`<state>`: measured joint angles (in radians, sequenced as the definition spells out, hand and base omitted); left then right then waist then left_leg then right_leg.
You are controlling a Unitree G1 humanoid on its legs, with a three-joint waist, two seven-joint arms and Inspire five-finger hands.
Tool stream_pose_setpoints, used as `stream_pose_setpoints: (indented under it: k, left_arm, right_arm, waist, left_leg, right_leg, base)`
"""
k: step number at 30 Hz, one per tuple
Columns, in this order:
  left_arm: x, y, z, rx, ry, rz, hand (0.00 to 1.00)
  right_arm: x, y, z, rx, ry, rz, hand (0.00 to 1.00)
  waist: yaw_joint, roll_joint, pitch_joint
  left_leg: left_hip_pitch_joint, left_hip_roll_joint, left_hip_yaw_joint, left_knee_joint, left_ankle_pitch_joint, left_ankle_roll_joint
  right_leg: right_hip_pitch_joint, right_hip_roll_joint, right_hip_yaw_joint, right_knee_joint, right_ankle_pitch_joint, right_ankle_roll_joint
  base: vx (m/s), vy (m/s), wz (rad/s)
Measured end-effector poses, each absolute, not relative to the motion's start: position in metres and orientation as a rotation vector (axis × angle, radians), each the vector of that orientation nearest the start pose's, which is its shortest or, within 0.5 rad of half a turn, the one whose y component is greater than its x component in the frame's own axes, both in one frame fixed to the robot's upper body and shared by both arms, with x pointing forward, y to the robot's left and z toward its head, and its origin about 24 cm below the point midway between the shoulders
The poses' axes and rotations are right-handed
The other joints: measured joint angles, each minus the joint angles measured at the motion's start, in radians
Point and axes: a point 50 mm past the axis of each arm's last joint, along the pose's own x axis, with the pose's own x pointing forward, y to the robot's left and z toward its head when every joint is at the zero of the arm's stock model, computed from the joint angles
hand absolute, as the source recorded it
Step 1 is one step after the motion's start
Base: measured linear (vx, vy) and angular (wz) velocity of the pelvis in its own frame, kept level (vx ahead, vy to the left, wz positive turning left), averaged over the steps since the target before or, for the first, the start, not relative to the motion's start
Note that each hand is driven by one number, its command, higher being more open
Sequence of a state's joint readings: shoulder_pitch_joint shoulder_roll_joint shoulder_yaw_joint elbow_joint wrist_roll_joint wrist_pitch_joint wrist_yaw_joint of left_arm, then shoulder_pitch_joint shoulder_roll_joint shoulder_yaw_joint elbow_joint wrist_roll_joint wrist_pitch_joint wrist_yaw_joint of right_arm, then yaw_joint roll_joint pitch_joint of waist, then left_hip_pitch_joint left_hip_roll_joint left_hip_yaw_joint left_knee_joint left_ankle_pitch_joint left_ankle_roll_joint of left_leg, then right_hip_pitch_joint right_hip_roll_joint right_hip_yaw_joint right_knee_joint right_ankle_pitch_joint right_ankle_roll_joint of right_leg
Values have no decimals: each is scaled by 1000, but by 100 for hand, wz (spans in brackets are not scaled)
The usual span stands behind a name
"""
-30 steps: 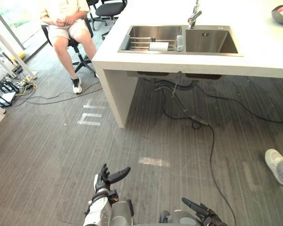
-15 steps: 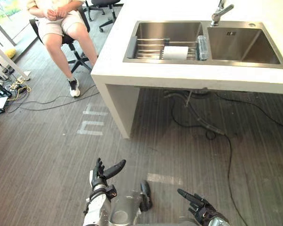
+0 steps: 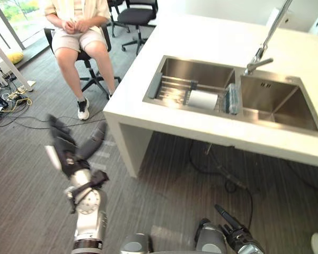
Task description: Walk over to the sink, pick up the cup, carry it to the dishwasher, place the cup inside the dishwasher, then close the dishwasher door
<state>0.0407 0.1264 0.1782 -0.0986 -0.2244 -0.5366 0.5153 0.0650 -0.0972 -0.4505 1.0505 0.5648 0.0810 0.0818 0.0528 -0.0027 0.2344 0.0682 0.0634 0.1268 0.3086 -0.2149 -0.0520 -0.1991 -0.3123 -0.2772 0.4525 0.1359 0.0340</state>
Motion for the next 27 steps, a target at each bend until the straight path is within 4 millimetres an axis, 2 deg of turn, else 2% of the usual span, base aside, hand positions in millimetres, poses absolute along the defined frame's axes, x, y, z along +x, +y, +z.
stream_pose_setpoints:
  k: [1,2,3,4,5,6,9,11,13,14,15,16,17,18,19,20,21,22,23,24,25,26,27]
  left_arm:
    - [205,242,121,-225,-720,726,100]
    - [197,239,137,-262,-828,737,100]
    - [191,233,153,-260,-928,721,100]
    - [189,230,161,-251,-972,707,100]
    - [188,225,169,-238,-1021,689,100]
    - [190,218,178,-217,-1064,666,100]
    - [199,208,190,-225,-1096,608,100]
    - [204,204,192,-232,-1085,581,100]
    - [209,201,191,-236,-1043,550,100]
    - [213,201,188,-242,-1005,532,100]
    - [219,199,182,-257,-952,493,100]
    - [223,198,179,-265,-922,476,100]
    - [230,193,171,-274,-863,434,100]
    - [232,190,168,-276,-835,411,100]
    - [236,183,165,-286,-798,340,100]
    - [237,181,166,-283,-797,312,100]
    - [237,179,167,-267,-802,263,100]
    - [237,179,168,-251,-805,237,100]
    - [237,179,167,-246,-797,216,100]
    - [237,180,166,-249,-786,209,100]
    - [238,183,164,-233,-765,193,100]
    - [239,185,163,-228,-748,175,100]
    - [239,186,163,-231,-741,169,100]
  right_arm:
    - [80,-238,-158,726,954,-714,100]
    - [73,-245,-158,735,948,-748,100]
    - [64,-246,-160,753,976,-772,100]
    - [60,-245,-161,766,994,-779,100]
    - [53,-241,-164,783,1029,-788,100]
    - [43,-238,-167,791,1079,-780,100]
    - [38,-234,-167,819,1084,-760,100]
    - [37,-234,-168,816,1088,-741,100]
    - [37,-234,-167,824,1082,-735,100]
    - [37,-233,-168,828,1084,-731,100]
    - [35,-234,-168,823,1093,-719,100]
    - [34,-234,-168,821,1099,-715,100]
    - [32,-235,-168,811,1111,-709,100]
    - [32,-236,-167,803,1118,-703,100]
    - [28,-241,-166,773,1145,-694,100]
    - [28,-243,-166,771,1150,-694,100]
    - [28,-244,-166,773,1160,-690,100]
    - [26,-244,-166,777,1166,-690,100]
    - [22,-249,-165,773,1167,-703,100]
    - [19,-254,-163,760,1164,-713,100]
    - [21,-253,-163,761,1146,-709,100]
    - [21,-248,-164,782,1139,-708,100]
    - [21,-246,-164,802,1131,-715,100]
  waist:
    - [13,24,-13]
    - [16,58,-20]
    - [16,68,-25]
    - [17,67,-25]
    - [18,68,-26]
    - [13,89,-37]
    - [0,100,-46]
    - [-9,95,-53]
    - [-18,91,-54]
    - [-25,84,-50]
    - [-34,78,-44]
    - [-38,78,-37]
    - [-43,67,-7]
    - [-41,65,3]
    - [-40,67,19]
    - [-39,68,22]
    - [-32,69,25]
    - [-22,81,27]
    - [0,123,18]
    - [4,152,7]
    - [4,155,3]
    - [-3,131,-8]
    - [-6,119,-14]
  left_leg:
    - [-2,34,-13,14,-26,-29]
    - [-17,63,-35,14,-30,-43]
    - [-12,75,-48,-9,-19,-60]
    - [-2,78,-51,-23,-13,-68]
    - [12,84,-54,-39,-9,-76]
    - [24,108,-56,-62,1,-80]
    - [52,129,-44,-115,24,-78]
    - [51,131,-31,-125,29,-77]
    - [46,129,-22,-113,29,-76]
    - [16,128,-5,-40,22,-61]
    - [-55,139,3,120,25,-32]
    - [-91,149,3,212,39,-10]
    - [-154,165,8,369,36,23]
    - [-162,156,17,378,-5,8]
    - [-202,111,16,314,-38,5]
    - [-225,89,9,271,-35,0]
    - [-264,57,-13,167,0,-21]
    - [-274,51,-25,86,73,-38]
    - [-276,68,-53,46,195,-73]
    - [-275,79,-65,45,238,-61]
    - [-277,86,-51,89,193,0]
    - [-274,60,-28,70,182,17]
    - [-269,41,-23,45,182,17]
  right_leg:
    - [15,23,-11,8,-66,35]
    - [15,49,-26,8,-103,29]
    - [27,63,-41,-3,-154,28]
    - [44,69,-48,-19,-183,29]
    - [73,80,-57,-52,-218,44]
    - [91,110,-64,-81,-232,45]
    - [87,142,-58,-90,-244,31]
    - [67,145,-48,-77,-255,29]
    - [42,139,-38,-41,-292,29]
    - [37,128,-36,-23,-309,25]
    - [60,124,-43,-26,-315,18]
    - [85,126,-53,-37,-316,15]
    - [153,122,-62,-68,-319,7]
    - [182,121,-62,-81,-320,6]
    - [232,121,-65,-110,-320,5]
    - [240,121,-63,-116,-320,5]
    - [241,126,-53,-121,-322,8]
    - [240,146,-27,-120,-325,13]
    - [241,194,18,-113,-330,21]
    - [240,222,37,-106,-336,25]
    - [237,231,71,-80,-351,36]
    - [206,197,93,-48,-364,57]
    - [189,175,103,-33,-370,67]
  base:
    - [311,-440,23]
    - [333,-476,27]
    - [248,-359,28]
    - [229,-313,20]
    - [193,-273,6]
    - [172,-234,1]
    - [100,-125,-15]
    - [48,-82,-21]
    - [25,-48,-10]
    - [5,-55,10]
    - [8,-74,19]
    - [26,-114,34]
    - [38,-83,27]
    - [43,-61,25]
    - [31,-5,6]
    - [32,13,-10]
    - [42,42,-41]
    - [89,99,-92]
    - [117,123,-104]
    - [168,185,-113]
    - [163,173,-76]
    - [151,147,-54]
    - [133,90,-29]
